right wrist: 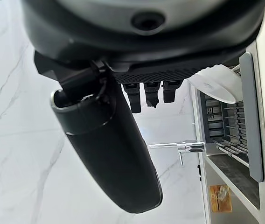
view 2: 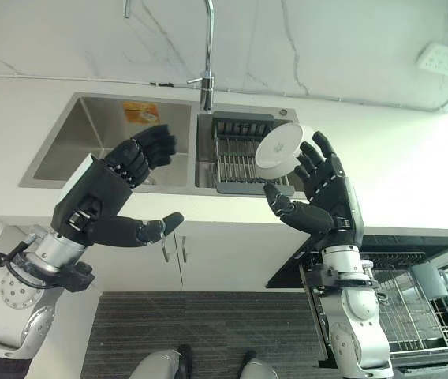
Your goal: Place the dishes in the dishwasher.
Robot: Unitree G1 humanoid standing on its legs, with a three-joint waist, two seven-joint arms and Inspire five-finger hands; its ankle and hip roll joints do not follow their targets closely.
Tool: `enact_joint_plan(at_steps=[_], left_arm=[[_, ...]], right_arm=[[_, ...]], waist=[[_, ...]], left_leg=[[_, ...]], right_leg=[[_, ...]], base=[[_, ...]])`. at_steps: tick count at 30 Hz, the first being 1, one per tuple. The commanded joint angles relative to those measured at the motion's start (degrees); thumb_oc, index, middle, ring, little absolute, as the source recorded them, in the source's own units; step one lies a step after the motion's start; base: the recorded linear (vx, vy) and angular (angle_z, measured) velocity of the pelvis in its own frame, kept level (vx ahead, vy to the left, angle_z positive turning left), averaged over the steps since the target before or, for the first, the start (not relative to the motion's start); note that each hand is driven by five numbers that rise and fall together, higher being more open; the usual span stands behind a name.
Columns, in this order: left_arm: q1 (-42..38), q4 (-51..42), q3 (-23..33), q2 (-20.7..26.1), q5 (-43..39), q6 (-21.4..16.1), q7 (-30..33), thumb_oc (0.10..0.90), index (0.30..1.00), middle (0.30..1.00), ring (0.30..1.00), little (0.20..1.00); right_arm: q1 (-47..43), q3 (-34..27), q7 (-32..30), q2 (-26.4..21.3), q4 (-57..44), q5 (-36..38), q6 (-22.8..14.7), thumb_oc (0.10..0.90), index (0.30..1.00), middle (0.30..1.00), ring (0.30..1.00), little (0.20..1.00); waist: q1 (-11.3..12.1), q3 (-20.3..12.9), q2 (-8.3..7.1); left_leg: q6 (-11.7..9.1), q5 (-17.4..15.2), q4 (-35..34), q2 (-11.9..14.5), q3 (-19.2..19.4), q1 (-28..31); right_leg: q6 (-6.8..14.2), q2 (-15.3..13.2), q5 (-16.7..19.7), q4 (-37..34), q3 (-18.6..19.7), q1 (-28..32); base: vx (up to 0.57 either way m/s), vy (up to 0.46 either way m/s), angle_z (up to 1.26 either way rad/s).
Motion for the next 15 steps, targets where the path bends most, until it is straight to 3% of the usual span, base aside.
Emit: enact_joint_plan(at_steps=[1, 9, 15], left_arm=[[-3.16, -7.49, 1.27, -0.94, 0.48, -5.21, 2.22, 0.800, 0.900, 0.900, 0.900, 0.900], [-0.03, -7.86, 1.77, -1.85, -0.60, -3.93, 2.50, 0.800, 0.900, 0.900, 0.900, 0.900], [-0.16, -5.99, 0.06, -1.57, -1.73, -2.65, 2.56, 0.800, 0.900, 0.900, 0.900, 0.900]], right_arm=[[-6.52, -4.45, -0.09, -2.69, -4.13, 2.72, -5.84, 0.800, 0.900, 0.900, 0.900, 0.900], [-9.10, -5.89, -4.60, -6.63, -2.99, 2.99, -2.06, 0.800, 0.900, 0.900, 0.900, 0.900], [-12.31, -6.28, -6.92, -8.68, 0.57, 3.56, -3.66, 0.800, 0.900, 0.900, 0.900, 0.900]], waist=[[-0.78, -2.00, -0.19], [-0.43, -4.64, 0.35], [-0.35, -5.29, 0.61]], left_leg=[[-4.46, -6.20, -5.79, 3.96, 0.85, 6.83], [-6.11, -6.76, -5.79, 7.24, 4.01, 8.83], [-7.04, -7.23, -5.79, 8.18, 3.53, 9.50]], right_leg=[[0.80, 3.44, -0.61, -1.73, -0.95, 3.60], [-0.41, 4.78, -4.19, -1.73, -2.01, 4.91], [-0.75, 5.19, -4.73, -1.73, -2.64, 5.51]], base=[[0.10, -0.168, -0.01], [0.14, -0.165, -0.03], [0.08, -0.107, 0.06]])
